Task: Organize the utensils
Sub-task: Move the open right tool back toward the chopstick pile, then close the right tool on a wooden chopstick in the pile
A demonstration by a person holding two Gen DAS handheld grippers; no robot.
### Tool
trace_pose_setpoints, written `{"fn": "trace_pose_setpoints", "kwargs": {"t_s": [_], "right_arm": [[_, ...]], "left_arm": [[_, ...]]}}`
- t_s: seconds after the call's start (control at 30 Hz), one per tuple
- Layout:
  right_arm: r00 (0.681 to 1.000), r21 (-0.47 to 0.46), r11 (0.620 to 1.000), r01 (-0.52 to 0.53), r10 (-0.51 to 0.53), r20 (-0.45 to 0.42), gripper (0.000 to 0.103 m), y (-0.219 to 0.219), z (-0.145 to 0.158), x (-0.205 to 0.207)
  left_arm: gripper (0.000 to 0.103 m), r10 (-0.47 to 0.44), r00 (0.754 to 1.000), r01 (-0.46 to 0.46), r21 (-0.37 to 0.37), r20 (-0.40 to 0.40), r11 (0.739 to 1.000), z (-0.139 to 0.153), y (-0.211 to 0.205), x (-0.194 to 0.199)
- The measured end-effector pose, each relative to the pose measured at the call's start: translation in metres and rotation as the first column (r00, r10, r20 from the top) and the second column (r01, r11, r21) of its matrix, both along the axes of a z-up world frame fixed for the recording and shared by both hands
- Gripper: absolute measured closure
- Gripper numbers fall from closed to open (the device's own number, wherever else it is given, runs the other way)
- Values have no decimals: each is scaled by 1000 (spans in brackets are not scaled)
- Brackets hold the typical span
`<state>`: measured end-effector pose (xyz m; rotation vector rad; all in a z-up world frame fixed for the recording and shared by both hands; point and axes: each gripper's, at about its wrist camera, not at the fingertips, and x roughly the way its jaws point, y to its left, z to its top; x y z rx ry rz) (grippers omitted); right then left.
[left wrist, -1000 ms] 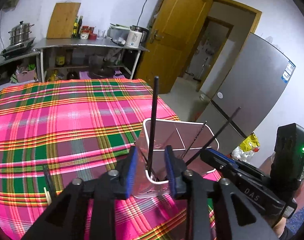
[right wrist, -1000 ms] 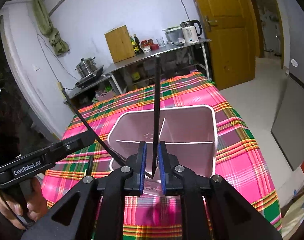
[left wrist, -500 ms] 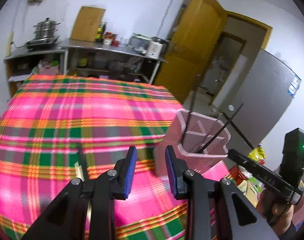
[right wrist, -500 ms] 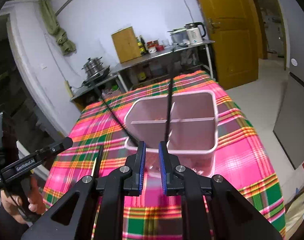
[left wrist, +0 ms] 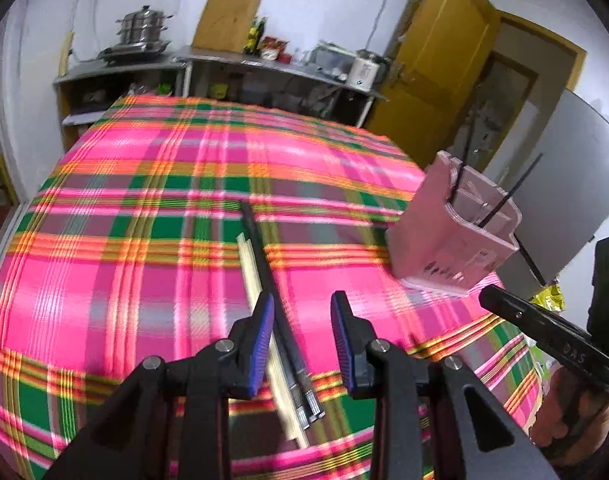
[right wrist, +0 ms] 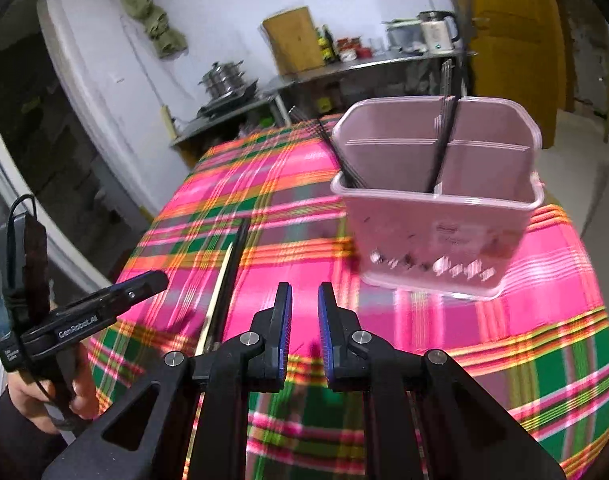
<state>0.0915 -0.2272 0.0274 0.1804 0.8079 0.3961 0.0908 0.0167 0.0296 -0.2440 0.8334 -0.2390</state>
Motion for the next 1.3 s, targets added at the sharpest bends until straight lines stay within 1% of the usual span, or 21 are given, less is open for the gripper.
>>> {"fn": "trace_pose_setpoints", "kwargs": {"t_s": [0.1,0.23,0.4,0.73,0.8,0.87,0.9,1.03,1.1,1.13,1.3], "right_arm": [[999,-12,999,-33,33,-15,90,12,-8,-2],[997,-24,998,-65,64,-41,90,27,-18,1],[994,-35,995,-90,88,-67,90,38,-27,4],[991,-47,994,-96,91,-95,90,41,-36,11],[991,-49,994,-98,93,-97,90,42,-35,12],[991,-52,994,-100,94,-98,90,44,-36,14],[991,-52,994,-101,95,-98,90,45,-36,14],[990,-55,993,-106,100,-98,90,47,-36,16],[990,-55,993,-107,101,-102,90,49,-38,17],[989,-54,993,-108,102,-103,90,49,-38,17],[988,-60,991,-120,114,-100,90,54,-38,18]], "left_arm": [[72,18,999,-18,-4,-35,1000,-13,8,-2],[72,36,997,-36,9,-63,999,-26,13,1],[72,55,994,-53,23,-94,998,-42,15,14],[72,38,991,-29,75,-130,997,-67,0,40],[72,33,994,-22,111,-106,994,-68,-5,40],[71,36,995,-23,133,-95,991,-67,-6,41],[69,42,995,-29,145,-90,989,-67,-6,41],[69,53,996,-40,169,-74,985,-68,0,38],[69,71,995,-55,211,-69,976,-69,1,37],[69,65,996,-50,222,-60,974,-70,1,36],[69,98,994,-83,226,-55,971,-70,13,30]]}}
